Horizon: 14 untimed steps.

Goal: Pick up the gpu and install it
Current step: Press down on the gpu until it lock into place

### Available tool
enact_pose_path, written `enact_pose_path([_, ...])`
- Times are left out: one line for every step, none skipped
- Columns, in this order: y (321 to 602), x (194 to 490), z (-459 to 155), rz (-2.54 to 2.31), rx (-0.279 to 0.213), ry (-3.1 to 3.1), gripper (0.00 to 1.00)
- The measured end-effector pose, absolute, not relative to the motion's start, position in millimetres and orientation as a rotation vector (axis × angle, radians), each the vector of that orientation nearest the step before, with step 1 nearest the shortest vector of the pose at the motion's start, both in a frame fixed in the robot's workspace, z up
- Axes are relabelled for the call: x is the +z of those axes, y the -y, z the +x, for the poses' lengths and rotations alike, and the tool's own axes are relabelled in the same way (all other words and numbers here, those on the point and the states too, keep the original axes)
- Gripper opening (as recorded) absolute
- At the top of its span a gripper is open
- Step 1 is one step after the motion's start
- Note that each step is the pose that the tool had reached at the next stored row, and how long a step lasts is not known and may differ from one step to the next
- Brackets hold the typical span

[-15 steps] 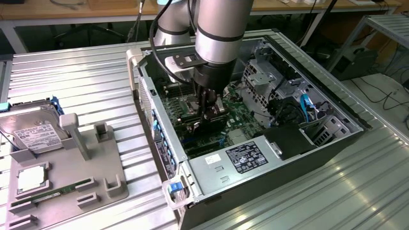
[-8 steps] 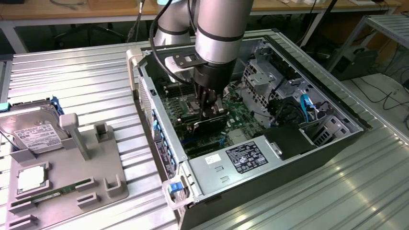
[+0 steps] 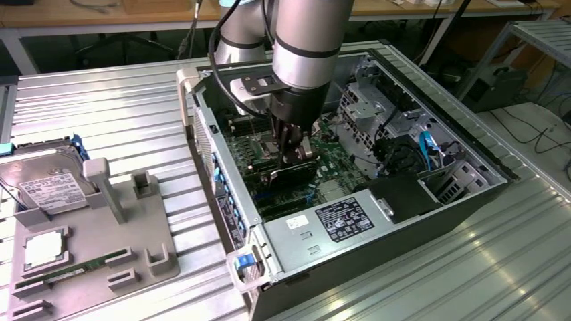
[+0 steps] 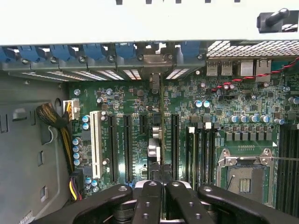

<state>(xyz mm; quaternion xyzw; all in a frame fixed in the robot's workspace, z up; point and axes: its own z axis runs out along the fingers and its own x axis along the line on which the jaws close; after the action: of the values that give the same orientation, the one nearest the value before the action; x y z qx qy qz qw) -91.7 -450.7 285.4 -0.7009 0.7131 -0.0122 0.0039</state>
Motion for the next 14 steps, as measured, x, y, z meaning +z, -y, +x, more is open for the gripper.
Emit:
enact_pose_path([451,285,-92,-2.197,-0.038,-2.235,0.11])
enact_pose_path([451,285,-92,-2.196,-0.038,-2.235,0.11])
enact_pose_path([451,286,-94,-2.197,-0.038,-2.235,0.11])
enact_pose_path([451,286,-97,-2.197,-0.038,-2.235,0.11])
enact_pose_path([451,285,-100,-2.196,-0.039,-2.235,0.11])
enact_pose_path([451,285,-103,-2.196,-0.039,-2.235,0.11])
enact_pose_path([451,285,-103,-2.196,-0.039,-2.235,0.11])
enact_pose_path([451,285,-103,-2.196,-0.039,-2.235,0.11])
enact_pose_path([451,285,-105,-2.196,-0.039,-2.235,0.11])
enact_pose_path([451,285,-106,-2.197,-0.039,-2.234,0.11])
enact_pose_path([451,285,-107,-2.197,-0.039,-2.234,0.11])
enact_pose_path([451,285,-110,-2.197,-0.039,-2.234,0.11])
enact_pose_path([451,285,-112,-2.197,-0.039,-2.233,0.11])
enact_pose_path([451,285,-114,-2.198,-0.039,-2.233,0.11])
